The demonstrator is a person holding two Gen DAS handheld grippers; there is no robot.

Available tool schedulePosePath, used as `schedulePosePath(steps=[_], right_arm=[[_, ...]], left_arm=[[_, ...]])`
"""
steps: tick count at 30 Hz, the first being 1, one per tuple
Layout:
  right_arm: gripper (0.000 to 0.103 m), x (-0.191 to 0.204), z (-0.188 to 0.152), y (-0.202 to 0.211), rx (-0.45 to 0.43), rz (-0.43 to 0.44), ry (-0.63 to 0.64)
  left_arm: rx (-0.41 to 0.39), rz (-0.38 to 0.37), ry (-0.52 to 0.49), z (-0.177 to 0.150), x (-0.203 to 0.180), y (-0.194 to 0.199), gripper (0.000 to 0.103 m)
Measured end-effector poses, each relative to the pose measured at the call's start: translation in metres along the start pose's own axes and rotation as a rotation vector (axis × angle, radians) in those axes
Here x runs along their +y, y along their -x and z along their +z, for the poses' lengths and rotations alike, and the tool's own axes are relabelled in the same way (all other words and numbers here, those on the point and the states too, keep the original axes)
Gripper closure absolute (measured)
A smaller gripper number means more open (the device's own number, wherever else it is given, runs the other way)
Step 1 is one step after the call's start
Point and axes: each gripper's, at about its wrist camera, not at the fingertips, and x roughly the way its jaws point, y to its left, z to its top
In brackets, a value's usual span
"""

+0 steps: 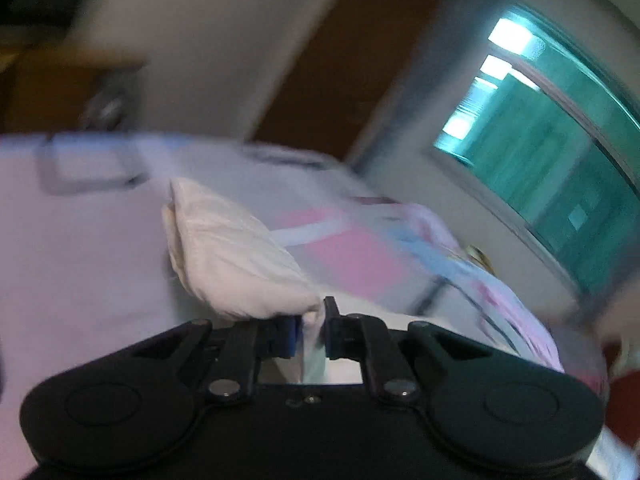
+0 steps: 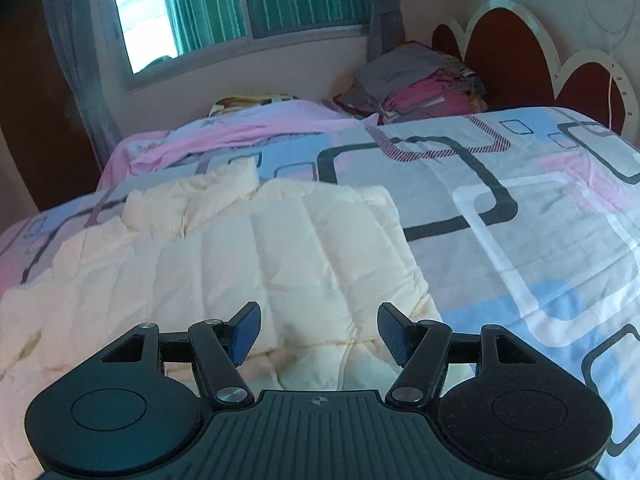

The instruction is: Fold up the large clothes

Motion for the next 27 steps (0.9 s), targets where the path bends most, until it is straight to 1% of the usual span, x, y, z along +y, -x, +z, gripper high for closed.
schedulePosePath(steps=[2, 5, 7, 11, 14, 17, 19, 21, 23, 26, 27], right_arm=[[0.039, -0.001, 0.002, -0.001, -0.006, 0.003, -0.014], [0.039, -0.003, 0.005, -0.002, -0.013, 0.013, -0.033], [0.039, -0.005, 0.006, -0.002, -0.015, 0.021, -0.042], [0.039, -0.013, 0.006, 0.000, -0.016, 0.030, -0.056], [0.039, -0.025, 0.008, 0.003, -0.019, 0.027, -0.079], [0.039, -0.041, 0.011, 0.006, -0.026, 0.018, -0.102], [0.039, -0.052, 0.012, 0.007, -0.028, 0.010, -0.119], [0.039, -0.063, 0.013, 0.008, -0.027, 0.006, -0.137], [0.039, -0.074, 0.014, 0.009, -0.028, -0.003, -0.154], [0.039, -0.089, 0.015, 0.011, -0.022, -0.003, -0.178], [0.039, -0.093, 0.015, 0.012, -0.023, -0.004, -0.186]], left_arm=[[0.007, -0.083, -0.116, -0.005, -0.045, 0.002, 0.090], [0.056, -0.194, -0.278, -0.027, -0.110, 0.000, 0.090], [0.112, -0.273, -0.352, -0.047, -0.153, -0.004, 0.090], [0.229, -0.371, -0.501, -0.091, -0.229, -0.014, 0.090], [0.284, -0.437, -0.567, -0.123, -0.273, -0.016, 0.091], [0.318, -0.499, -0.609, -0.149, -0.314, -0.020, 0.091], [0.335, -0.525, -0.632, -0.171, -0.325, -0.011, 0.091], [0.362, -0.554, -0.645, -0.183, -0.338, -0.016, 0.091], [0.375, -0.574, -0.679, -0.203, -0.353, -0.014, 0.091], [0.406, -0.604, -0.705, -0.215, -0.370, -0.018, 0.091], [0.420, -0.615, -0.715, -0.221, -0.379, -0.027, 0.091]])
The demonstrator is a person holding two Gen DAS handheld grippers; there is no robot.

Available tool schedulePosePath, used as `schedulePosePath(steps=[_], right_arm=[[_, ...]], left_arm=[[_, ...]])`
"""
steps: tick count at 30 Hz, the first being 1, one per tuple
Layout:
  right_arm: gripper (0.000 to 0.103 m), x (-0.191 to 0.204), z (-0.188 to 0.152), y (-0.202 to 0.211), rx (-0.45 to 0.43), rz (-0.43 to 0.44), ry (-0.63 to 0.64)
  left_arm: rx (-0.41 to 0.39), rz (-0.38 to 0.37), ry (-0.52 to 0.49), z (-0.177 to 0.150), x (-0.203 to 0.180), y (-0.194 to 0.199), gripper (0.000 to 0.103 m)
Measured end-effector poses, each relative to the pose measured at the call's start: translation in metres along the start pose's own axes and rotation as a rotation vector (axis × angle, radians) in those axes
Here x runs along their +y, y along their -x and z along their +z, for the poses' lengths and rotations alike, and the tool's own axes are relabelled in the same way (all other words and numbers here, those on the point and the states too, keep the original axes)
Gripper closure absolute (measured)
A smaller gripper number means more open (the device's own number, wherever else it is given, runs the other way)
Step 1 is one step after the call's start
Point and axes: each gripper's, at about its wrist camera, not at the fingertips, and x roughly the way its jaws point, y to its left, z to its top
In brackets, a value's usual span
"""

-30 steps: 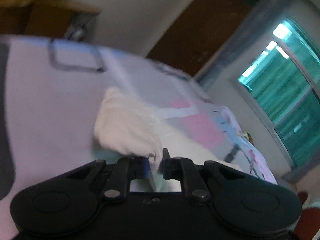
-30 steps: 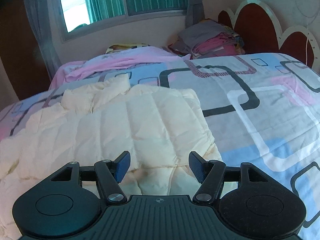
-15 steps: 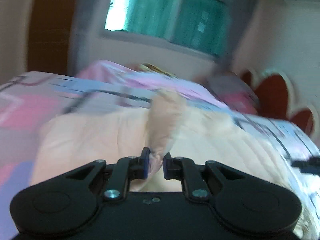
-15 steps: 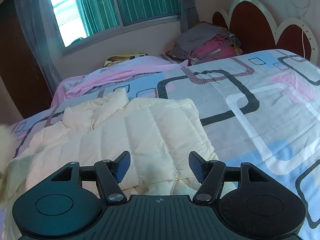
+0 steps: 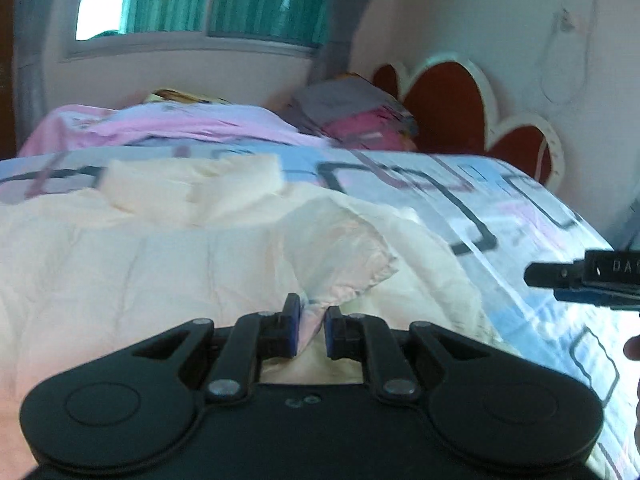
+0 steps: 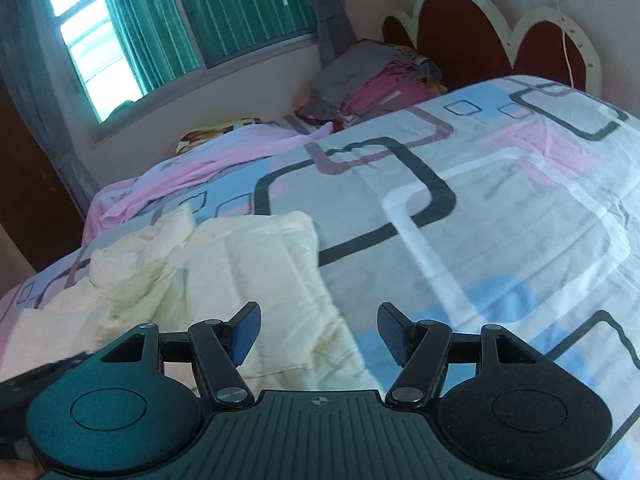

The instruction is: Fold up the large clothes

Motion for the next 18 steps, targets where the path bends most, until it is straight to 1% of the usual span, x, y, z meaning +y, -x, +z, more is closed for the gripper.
schedulePosePath(steps=[2, 3, 4, 5, 6, 8, 9, 10, 11, 12, 14, 15, 17, 18], right_arm=[[0.038, -0.007, 0.002, 0.001, -0.005, 0.004, -0.020], [0.028, -0.009, 0.003, 0.001, -0.007, 0.010, -0.030], [0.015, -0.010, 0.004, 0.001, -0.009, 0.013, -0.037], [0.002, -0.010, 0.004, 0.003, -0.023, 0.030, -0.036], [0.002, -0.008, 0.005, 0.004, -0.031, 0.056, -0.028], [0.003, -0.001, 0.006, 0.001, -0.026, 0.091, -0.006], [0.003, 0.004, 0.007, -0.002, -0.019, 0.107, 0.005], [0.003, 0.008, 0.006, -0.004, -0.015, 0.124, 0.008], [0.004, 0.013, 0.006, -0.008, -0.007, 0.139, 0.010], [0.011, 0.017, 0.005, -0.013, 0.006, 0.155, 0.013], [0.019, 0.027, 0.002, -0.028, 0.049, 0.194, 0.015], [0.021, 0.030, 0.001, -0.034, 0.068, 0.214, 0.014], [0.022, 0.040, -0.002, -0.049, 0.109, 0.242, 0.024], [0.022, 0.044, -0.004, -0.056, 0.130, 0.253, 0.028]], left_arm=[[0.017, -0.041, -0.006, -0.002, -0.011, -0.004, 0.075], [0.021, -0.084, -0.001, -0.004, -0.016, -0.004, 0.054], [0.017, -0.122, 0.013, -0.006, -0.018, -0.003, 0.031], [-0.003, -0.137, 0.024, -0.007, -0.021, 0.001, 0.025], [-0.033, -0.141, 0.022, -0.008, -0.022, 0.009, 0.025], [-0.054, -0.128, 0.011, -0.009, -0.015, 0.026, 0.031], [-0.061, -0.114, 0.024, -0.009, -0.008, 0.035, 0.037], [-0.076, -0.096, 0.046, -0.011, 0.006, 0.046, 0.040], [-0.093, -0.073, 0.065, -0.012, 0.019, 0.057, 0.040], [-0.113, -0.029, 0.081, -0.014, 0.035, 0.069, 0.040], [-0.138, 0.084, 0.097, -0.020, 0.070, 0.090, 0.042], [-0.141, 0.136, 0.108, -0.022, 0.087, 0.097, 0.042], [-0.132, 0.220, 0.146, -0.027, 0.123, 0.106, 0.044], [-0.129, 0.242, 0.160, -0.029, 0.136, 0.109, 0.045]])
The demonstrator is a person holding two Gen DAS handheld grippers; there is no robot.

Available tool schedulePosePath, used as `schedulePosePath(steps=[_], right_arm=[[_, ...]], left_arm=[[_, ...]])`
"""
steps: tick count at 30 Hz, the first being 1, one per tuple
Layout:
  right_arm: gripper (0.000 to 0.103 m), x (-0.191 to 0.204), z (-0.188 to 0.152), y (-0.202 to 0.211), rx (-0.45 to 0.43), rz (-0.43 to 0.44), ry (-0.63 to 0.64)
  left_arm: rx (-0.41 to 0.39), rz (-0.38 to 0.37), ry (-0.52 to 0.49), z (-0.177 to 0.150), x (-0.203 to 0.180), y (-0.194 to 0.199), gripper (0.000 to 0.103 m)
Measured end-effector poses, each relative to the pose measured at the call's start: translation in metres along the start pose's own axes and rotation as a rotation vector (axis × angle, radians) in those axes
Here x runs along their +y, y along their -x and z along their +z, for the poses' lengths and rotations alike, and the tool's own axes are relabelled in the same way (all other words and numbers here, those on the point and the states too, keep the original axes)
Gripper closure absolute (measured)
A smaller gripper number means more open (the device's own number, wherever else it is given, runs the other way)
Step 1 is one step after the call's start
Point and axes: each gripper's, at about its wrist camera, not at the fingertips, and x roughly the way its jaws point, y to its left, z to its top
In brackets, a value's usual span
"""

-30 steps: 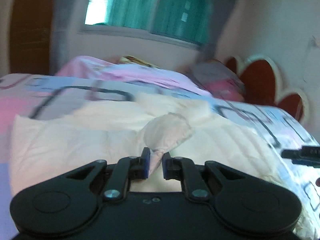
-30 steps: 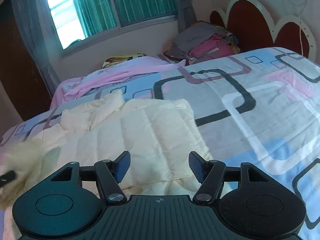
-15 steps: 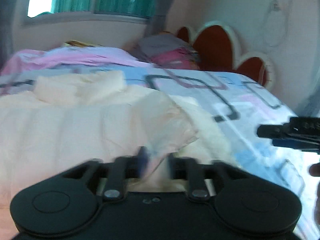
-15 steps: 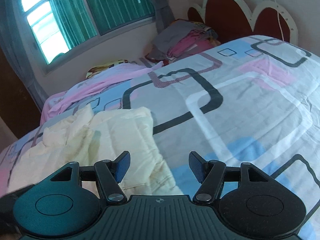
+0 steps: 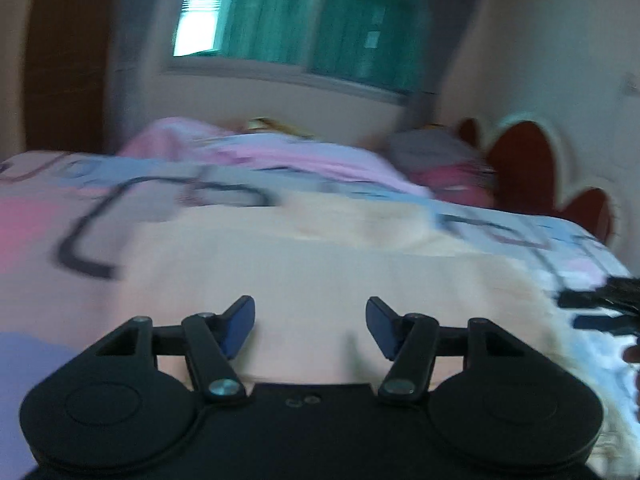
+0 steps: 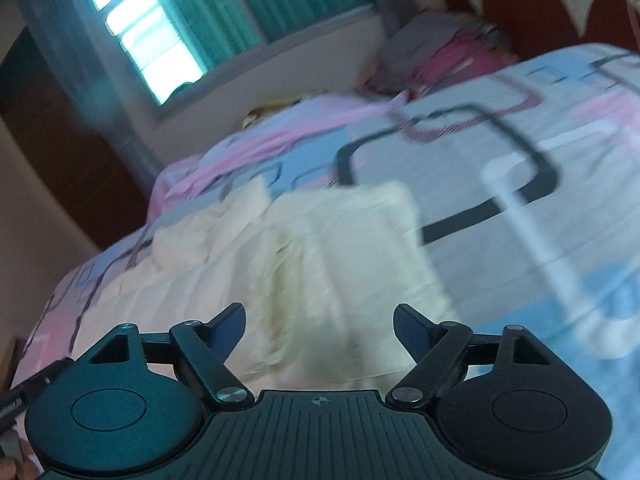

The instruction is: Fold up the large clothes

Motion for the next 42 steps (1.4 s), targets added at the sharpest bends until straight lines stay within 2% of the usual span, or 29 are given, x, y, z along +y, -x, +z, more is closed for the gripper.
schedulePosePath(steps=[2, 4, 5, 6, 7, 8, 9, 10, 12, 15, 17, 19, 22, 29, 33, 36, 37, 38, 39, 40, 42], right_arm=[[0.023, 0.004, -0.002, -0.018, 0.044, 0.008, 0.002], [0.056, 0.007, -0.004, -0.031, 0.085, 0.001, 0.020], [0.079, 0.008, -0.004, -0.034, 0.092, -0.007, 0.031], [0.089, 0.010, -0.004, -0.034, 0.083, -0.018, 0.042], [0.091, 0.010, -0.004, -0.031, 0.073, -0.041, 0.055], [0.100, 0.012, -0.004, -0.026, 0.057, -0.070, 0.070], [0.103, 0.014, -0.004, -0.021, 0.035, -0.094, 0.094], [0.103, 0.015, -0.006, -0.017, 0.019, -0.115, 0.118], [0.103, 0.008, -0.007, -0.019, 0.053, -0.110, 0.099], [0.103, 0.004, -0.006, 0.001, 0.002, -0.117, 0.075], [0.103, 0.004, -0.007, 0.012, -0.006, -0.107, 0.067], [0.103, 0.005, -0.013, 0.020, -0.010, -0.106, 0.057], [0.103, 0.008, -0.020, 0.020, 0.013, -0.109, 0.052], [0.103, 0.015, -0.026, 0.016, 0.030, -0.119, 0.054], [0.103, 0.016, -0.027, 0.016, 0.028, -0.114, 0.054], [0.102, 0.016, -0.024, 0.019, 0.013, -0.128, 0.051], [0.098, 0.015, -0.022, 0.020, 0.005, -0.125, 0.047], [0.064, 0.015, -0.020, 0.021, -0.003, -0.118, 0.043], [0.027, 0.014, -0.019, 0.022, -0.027, -0.108, 0.043], [0.023, 0.016, -0.017, 0.023, -0.055, -0.097, 0.054], [0.024, 0.021, -0.011, 0.019, -0.067, -0.079, 0.069]], left_arm=[[0.025, 0.030, 0.013, -0.001, 0.023, -0.007, 0.045], [0.089, 0.040, 0.012, -0.005, 0.034, -0.022, 0.048], [0.118, 0.047, 0.003, -0.009, 0.038, -0.030, 0.048], [0.140, 0.056, -0.008, -0.013, 0.040, -0.037, 0.048], [0.144, 0.057, -0.015, -0.015, 0.042, -0.041, 0.048], [0.139, 0.054, -0.022, -0.018, 0.042, -0.040, 0.048], [0.138, 0.058, -0.033, -0.018, 0.044, -0.038, 0.048], [0.134, 0.061, -0.044, -0.018, 0.043, -0.037, 0.048], [0.131, 0.057, -0.037, -0.019, 0.043, -0.033, 0.050], [0.085, 0.037, -0.026, -0.016, 0.042, -0.007, 0.050], [0.093, 0.033, -0.047, -0.018, 0.035, 0.011, 0.050], [0.137, 0.048, -0.106, -0.026, 0.023, 0.019, 0.053], [0.192, 0.056, -0.137, -0.035, 0.014, 0.008, 0.060], [0.196, 0.113, -0.034, -0.031, 0.025, -0.032, 0.071], [0.190, 0.120, -0.016, -0.031, 0.029, -0.031, 0.072], [0.198, 0.096, -0.028, -0.035, 0.028, -0.009, 0.072], [0.194, 0.095, -0.031, -0.036, 0.029, 0.001, 0.073], [0.175, 0.088, -0.029, -0.036, 0.031, 0.013, 0.073], [0.148, 0.088, -0.030, -0.034, 0.033, 0.022, 0.073], [0.127, 0.095, -0.038, -0.031, 0.034, 0.026, 0.071], [0.093, 0.112, -0.045, -0.022, 0.037, 0.024, 0.067]])
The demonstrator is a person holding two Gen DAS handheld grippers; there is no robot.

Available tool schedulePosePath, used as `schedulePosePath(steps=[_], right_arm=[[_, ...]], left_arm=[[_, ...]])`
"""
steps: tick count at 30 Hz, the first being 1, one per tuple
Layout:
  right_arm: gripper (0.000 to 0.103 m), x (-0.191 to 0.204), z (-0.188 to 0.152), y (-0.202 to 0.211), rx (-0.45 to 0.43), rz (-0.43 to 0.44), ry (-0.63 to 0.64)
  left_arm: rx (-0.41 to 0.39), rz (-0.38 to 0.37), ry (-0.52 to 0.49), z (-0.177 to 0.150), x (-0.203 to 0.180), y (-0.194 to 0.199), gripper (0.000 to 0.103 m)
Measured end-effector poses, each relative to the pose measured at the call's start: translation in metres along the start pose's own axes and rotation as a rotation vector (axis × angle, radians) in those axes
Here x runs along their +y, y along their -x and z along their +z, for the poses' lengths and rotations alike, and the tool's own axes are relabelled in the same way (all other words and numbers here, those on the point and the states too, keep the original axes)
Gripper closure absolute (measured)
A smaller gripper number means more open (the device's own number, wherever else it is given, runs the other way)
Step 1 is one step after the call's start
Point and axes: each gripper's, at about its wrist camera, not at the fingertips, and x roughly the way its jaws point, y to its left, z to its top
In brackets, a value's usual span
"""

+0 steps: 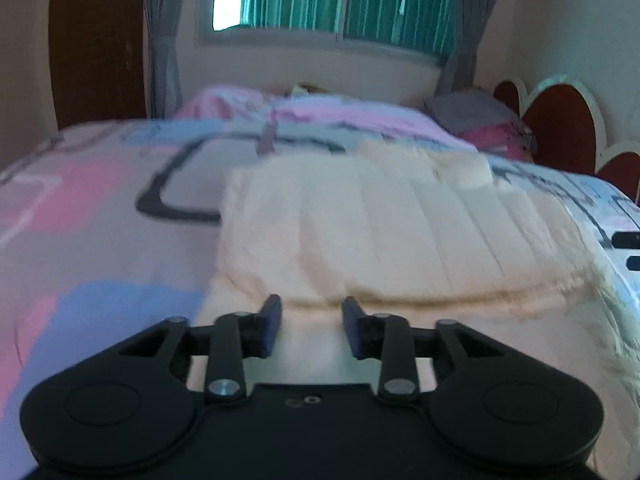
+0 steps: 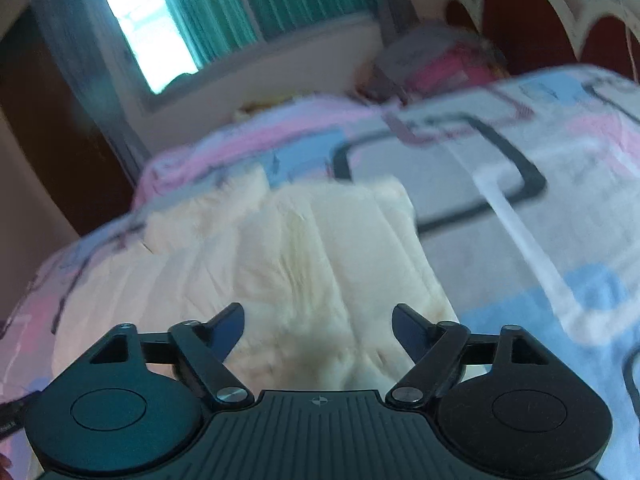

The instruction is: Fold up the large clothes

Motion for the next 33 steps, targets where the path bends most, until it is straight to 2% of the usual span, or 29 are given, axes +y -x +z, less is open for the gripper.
schedulePosePath(steps=[4, 5, 8, 9, 11, 12, 13, 19, 20, 21, 22, 23, 24, 25, 29, 33], right_arm=[[0.024, 0.017, 0.010, -0.020, 0.006, 0.028, 0.040], [0.031, 0.020, 0.010, -0.028, 0.019, 0.027, 0.051], [0.034, 0.016, 0.006, -0.060, 0.114, 0.020, 0.030], [0.050, 0.012, 0.004, -0.067, 0.140, 0.030, 0.016], [0.070, 0.007, -0.002, -0.073, 0.171, 0.069, 0.003], [0.089, 0.005, -0.003, -0.071, 0.171, 0.079, 0.002], [0.090, 0.004, -0.004, -0.067, 0.173, 0.090, -0.006], [0.090, 0.008, -0.012, -0.056, 0.143, 0.033, 0.043], [0.087, 0.009, -0.009, -0.053, 0.119, 0.013, 0.044], [0.065, 0.012, -0.004, -0.048, 0.088, -0.024, 0.051], [0.052, 0.016, 0.003, -0.038, 0.024, -0.077, 0.077], [0.042, 0.021, 0.006, -0.031, -0.031, -0.079, 0.105], [0.042, 0.026, 0.013, -0.028, -0.058, -0.063, 0.137], [0.042, 0.033, 0.020, -0.032, -0.053, -0.051, 0.164], [0.042, 0.062, 0.035, -0.067, -0.017, -0.014, 0.263], [0.042, 0.064, 0.029, -0.120, 0.097, -0.113, 0.331]], left_arm=[[0.014, -0.002, 0.005, 0.012, 0.001, -0.034, 0.067], [0.028, -0.009, 0.005, 0.014, 0.001, -0.044, 0.067], [0.052, -0.021, -0.016, 0.012, -0.001, -0.064, 0.065], [0.056, -0.024, -0.022, 0.010, -0.001, -0.067, 0.065], [0.056, -0.029, -0.024, 0.008, 0.001, -0.068, 0.065], [0.055, -0.031, -0.029, 0.007, 0.002, -0.067, 0.065], [0.055, -0.031, -0.034, 0.007, 0.003, -0.066, 0.065], [0.070, -0.047, -0.065, 0.007, 0.004, -0.069, 0.064], [0.074, -0.051, -0.067, 0.009, 0.004, -0.069, 0.064], [0.071, -0.050, -0.067, 0.013, 0.005, -0.066, 0.062], [0.055, -0.047, -0.067, 0.017, 0.005, -0.062, 0.055], [0.024, -0.043, -0.066, 0.023, 0.006, -0.058, 0.045], [-0.003, -0.036, -0.067, 0.029, 0.006, -0.056, 0.024], [-0.028, -0.030, -0.070, 0.036, 0.005, -0.057, 0.020], [-0.032, -0.060, -0.112, 0.067, -0.007, -0.087, 0.023], [0.058, -0.072, -0.114, 0.076, -0.007, -0.134, 0.019]])
